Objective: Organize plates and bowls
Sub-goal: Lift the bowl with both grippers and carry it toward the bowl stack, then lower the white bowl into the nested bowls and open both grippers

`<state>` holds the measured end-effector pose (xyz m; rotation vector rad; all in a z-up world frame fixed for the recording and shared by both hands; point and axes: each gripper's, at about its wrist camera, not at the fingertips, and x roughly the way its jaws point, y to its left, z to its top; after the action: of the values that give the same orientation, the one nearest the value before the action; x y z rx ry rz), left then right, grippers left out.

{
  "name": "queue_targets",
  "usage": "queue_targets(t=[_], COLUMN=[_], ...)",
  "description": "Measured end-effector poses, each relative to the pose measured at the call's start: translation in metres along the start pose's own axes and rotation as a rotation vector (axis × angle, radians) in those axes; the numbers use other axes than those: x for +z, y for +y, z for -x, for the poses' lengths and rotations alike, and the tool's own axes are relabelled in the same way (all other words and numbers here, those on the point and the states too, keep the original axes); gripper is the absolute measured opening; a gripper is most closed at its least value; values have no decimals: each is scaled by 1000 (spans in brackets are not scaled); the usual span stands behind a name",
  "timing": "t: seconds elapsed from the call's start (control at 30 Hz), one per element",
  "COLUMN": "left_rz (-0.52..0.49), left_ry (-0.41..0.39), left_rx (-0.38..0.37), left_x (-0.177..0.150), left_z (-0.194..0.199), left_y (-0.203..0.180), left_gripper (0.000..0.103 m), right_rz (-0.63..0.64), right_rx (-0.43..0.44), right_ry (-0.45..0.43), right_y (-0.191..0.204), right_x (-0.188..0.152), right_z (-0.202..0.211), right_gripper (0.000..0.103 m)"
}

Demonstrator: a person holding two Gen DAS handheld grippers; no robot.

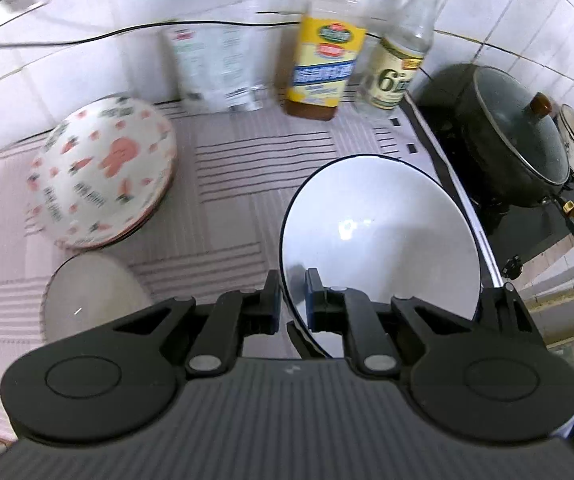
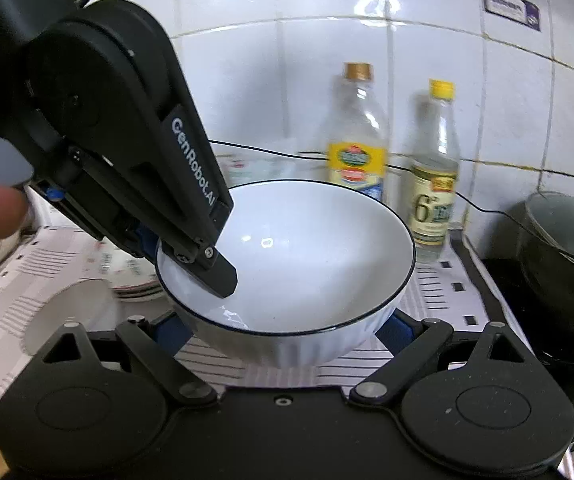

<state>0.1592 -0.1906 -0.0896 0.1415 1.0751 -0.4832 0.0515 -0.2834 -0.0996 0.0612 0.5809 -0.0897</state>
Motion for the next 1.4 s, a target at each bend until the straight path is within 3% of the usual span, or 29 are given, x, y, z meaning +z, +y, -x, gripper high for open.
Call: queue_targets(t=[0.4,0.87,1.07,1.4], left_rz=[176,338,368,401], left_ry=[9,14,33,71], left_rx=[42,112,128,158], left_x=[-53,-67,-67,-65], left_z=[44,42,23,-5], left_y=[82,152,169,182], left_gripper=[11,10,11,12], right_rz=[85,91,139,332], right_rx=[158,375,395,351], right_ry=[37,82,129,199], right_y=[78,116,126,146], right_x=[0,6,5,0], right_z=[15,-19,-44,-74], right_gripper=[97,97,97,96])
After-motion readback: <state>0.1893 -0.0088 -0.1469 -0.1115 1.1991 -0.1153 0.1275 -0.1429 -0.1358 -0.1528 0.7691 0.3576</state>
